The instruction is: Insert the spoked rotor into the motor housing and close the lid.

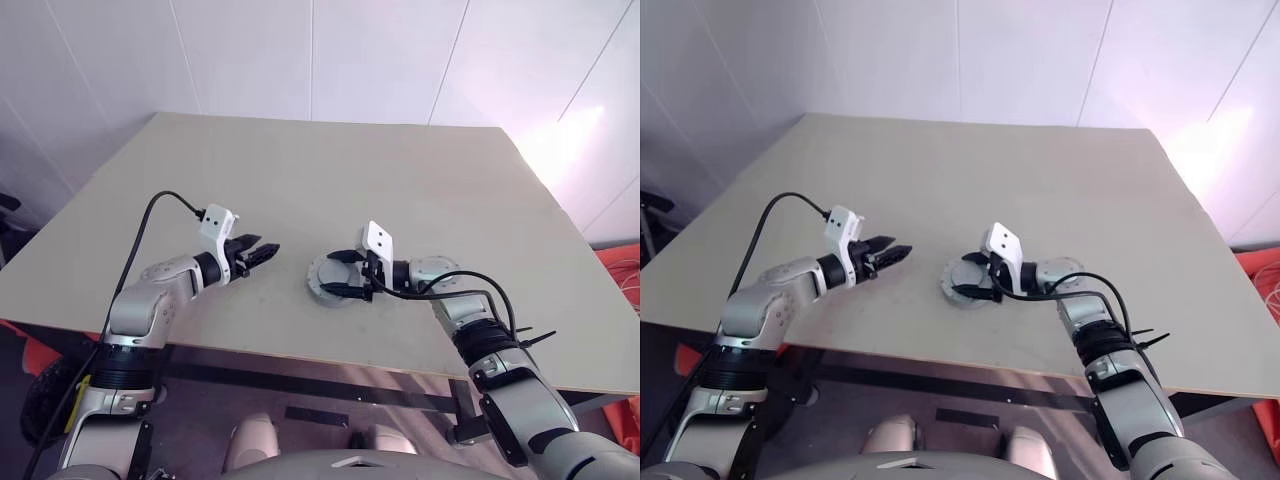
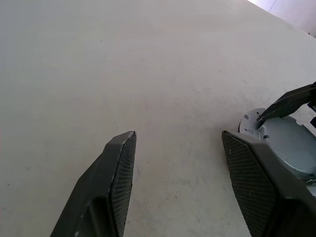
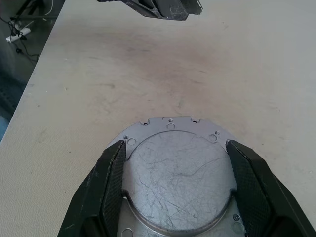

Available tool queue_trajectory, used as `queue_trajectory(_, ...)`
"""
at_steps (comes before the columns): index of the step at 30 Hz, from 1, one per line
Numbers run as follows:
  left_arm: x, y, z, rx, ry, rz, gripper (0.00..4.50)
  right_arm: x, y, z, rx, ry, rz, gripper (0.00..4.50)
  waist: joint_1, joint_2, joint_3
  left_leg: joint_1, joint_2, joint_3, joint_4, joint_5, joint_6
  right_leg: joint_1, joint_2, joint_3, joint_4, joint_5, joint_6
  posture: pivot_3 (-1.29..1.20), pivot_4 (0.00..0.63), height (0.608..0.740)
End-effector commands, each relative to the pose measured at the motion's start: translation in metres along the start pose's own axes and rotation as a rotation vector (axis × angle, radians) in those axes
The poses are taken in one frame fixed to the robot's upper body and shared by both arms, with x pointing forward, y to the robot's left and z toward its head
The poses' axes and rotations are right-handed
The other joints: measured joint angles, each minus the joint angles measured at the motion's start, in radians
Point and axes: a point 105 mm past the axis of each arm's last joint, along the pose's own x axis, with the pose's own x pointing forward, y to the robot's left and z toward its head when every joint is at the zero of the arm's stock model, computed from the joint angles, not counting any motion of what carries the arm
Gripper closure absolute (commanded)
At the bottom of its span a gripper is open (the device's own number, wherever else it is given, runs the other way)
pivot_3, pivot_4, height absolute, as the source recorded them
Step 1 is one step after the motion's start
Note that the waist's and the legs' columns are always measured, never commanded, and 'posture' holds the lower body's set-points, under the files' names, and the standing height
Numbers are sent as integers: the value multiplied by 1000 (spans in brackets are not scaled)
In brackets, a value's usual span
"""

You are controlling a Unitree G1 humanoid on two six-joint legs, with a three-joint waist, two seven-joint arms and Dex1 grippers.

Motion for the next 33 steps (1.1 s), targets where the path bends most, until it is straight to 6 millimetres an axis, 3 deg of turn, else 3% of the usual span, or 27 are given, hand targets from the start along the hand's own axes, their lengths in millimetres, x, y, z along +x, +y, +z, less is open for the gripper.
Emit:
queue_trajectory(1, -3, -1, 17, 34, -58, -3, 1543, -28, 9, -69, 170, 247, -30, 1389, 0, 0, 0, 0, 0, 0, 0, 0, 0, 0, 0, 0, 0, 0, 0, 0, 0, 740)
queue_trajectory(15, -2, -1, 18, 36, -59, -3, 1543, -41, 2, -88, 105, 369, -101, 1389, -1, 5, 4, 5, -10, -5, -1, -1, 2, 7, -8, -5, -10, -9, 15, 0, 0, 740)
queue_trajectory(19, 3, -4, 22, 15, -79, -11, 1543, -39, 5, -95, 105, 370, -105, 1389, -10, 19, 10, 7, -9, -12, -7, -4, 6, 23, -11, -25, -35, -12, 20, 0, 0, 740)
queue_trajectory(21, 9, -8, 26, -43, -99, -24, 1543, -39, 5, -98, 107, 373, -108, 1389, 2, 12, 11, 1, -8, -9, -18, -5, 6, 35, -14, -33, -36, -22, 22, 0, 0, 740)
queue_trajectory(22, 12, -11, 26, -54, -93, -34, 1543, -39, 5, -100, 109, 375, -109, 1389, 15, -12, 3, -2, -8, 3, -23, -5, 6, 30, -16, -26, 21, -45, 10, 0, 0, 740)
queue_trajectory(23, 14, -13, 25, -58, -87, -40, 1543, -39, 5, -101, 110, 376, -109, 1389, 23, -44, -8, 2, -6, 39, -29, -4, 6, 26, -17, 8, 86, -73, 1, 0, 0, 740)
queue_trajectory(24, 16, -15, 25, -60, -83, -43, 1543, -39, 5, -102, 111, 377, -108, 1389, 37, -38, -9, 5, -12, 68, -30, -6, 2, 26, -15, 52, 84, -108, 28, 0, 0, 740)
queue_trajectory(25, 17, -17, 25, -74, -82, -49, 1543, -39, 5, -103, 113, 375, -105, 1389, 50, -22, -11, 1, -8, 53, 5, -27, -2, 20, -15, 55, 82, -115, 25, 0, 0, 740)
queue_trajectory(26, 20, -20, 24, -89, -78, -57, 1543, -40, 6, -104, 116, 374, -104, 1389, 54, -12, -15, 3, -18, 1, 41, -31, 1, 20, -9, 55, 79, -115, 25, 0, 0, 740)
queue_trajectory(27, 22, -23, 24, -104, -72, -62, 1543, -40, 6, -105, 119, 373, -104, 1389, 51, -8, -19, 16, -25, -20, 32, -29, -3, 15, -2, 54, 74, -115, 25, 0, 0, 740)
queue_trajectory(28, 23, -25, 23, -114, -66, -66, 1543, -40, 7, -106, 120, 372, -105, 1389, 43, -8, -20, 21, -25, -16, 6, -24, -6, 7, 1, 53, 71, -113, 25, 0, 0, 740)
queue_trajectory(29, 24, -26, 23, -116, -61, -69, 1543, -40, 7, -107, 122, 371, -105, 1389, 33, -11, -19, 21, -22, -12, -4, -22, -6, 1, 4, 53, 60, -110, 23, 0, 0, 740)
queue_trajectory(31, 24, -29, 24, -117, -60, -78, 1543, -40, 8, -107, 129, 364, -101, 1389, 25, -13, -16, 21, -22, -11, -5, -22, -5, 8, 5, 51, 46, -93, 18, 0, 0, 740)
queue_trajectory(33, 24, -31, 25, -123, -62, -85, 1543, -40, 8, -107, 133, 363, -101, 1389, 22, -11, -15, 23, -23, -12, -6, -24, -2, 15, 5, 51, 37, -92, 18, 0, 0, 740)
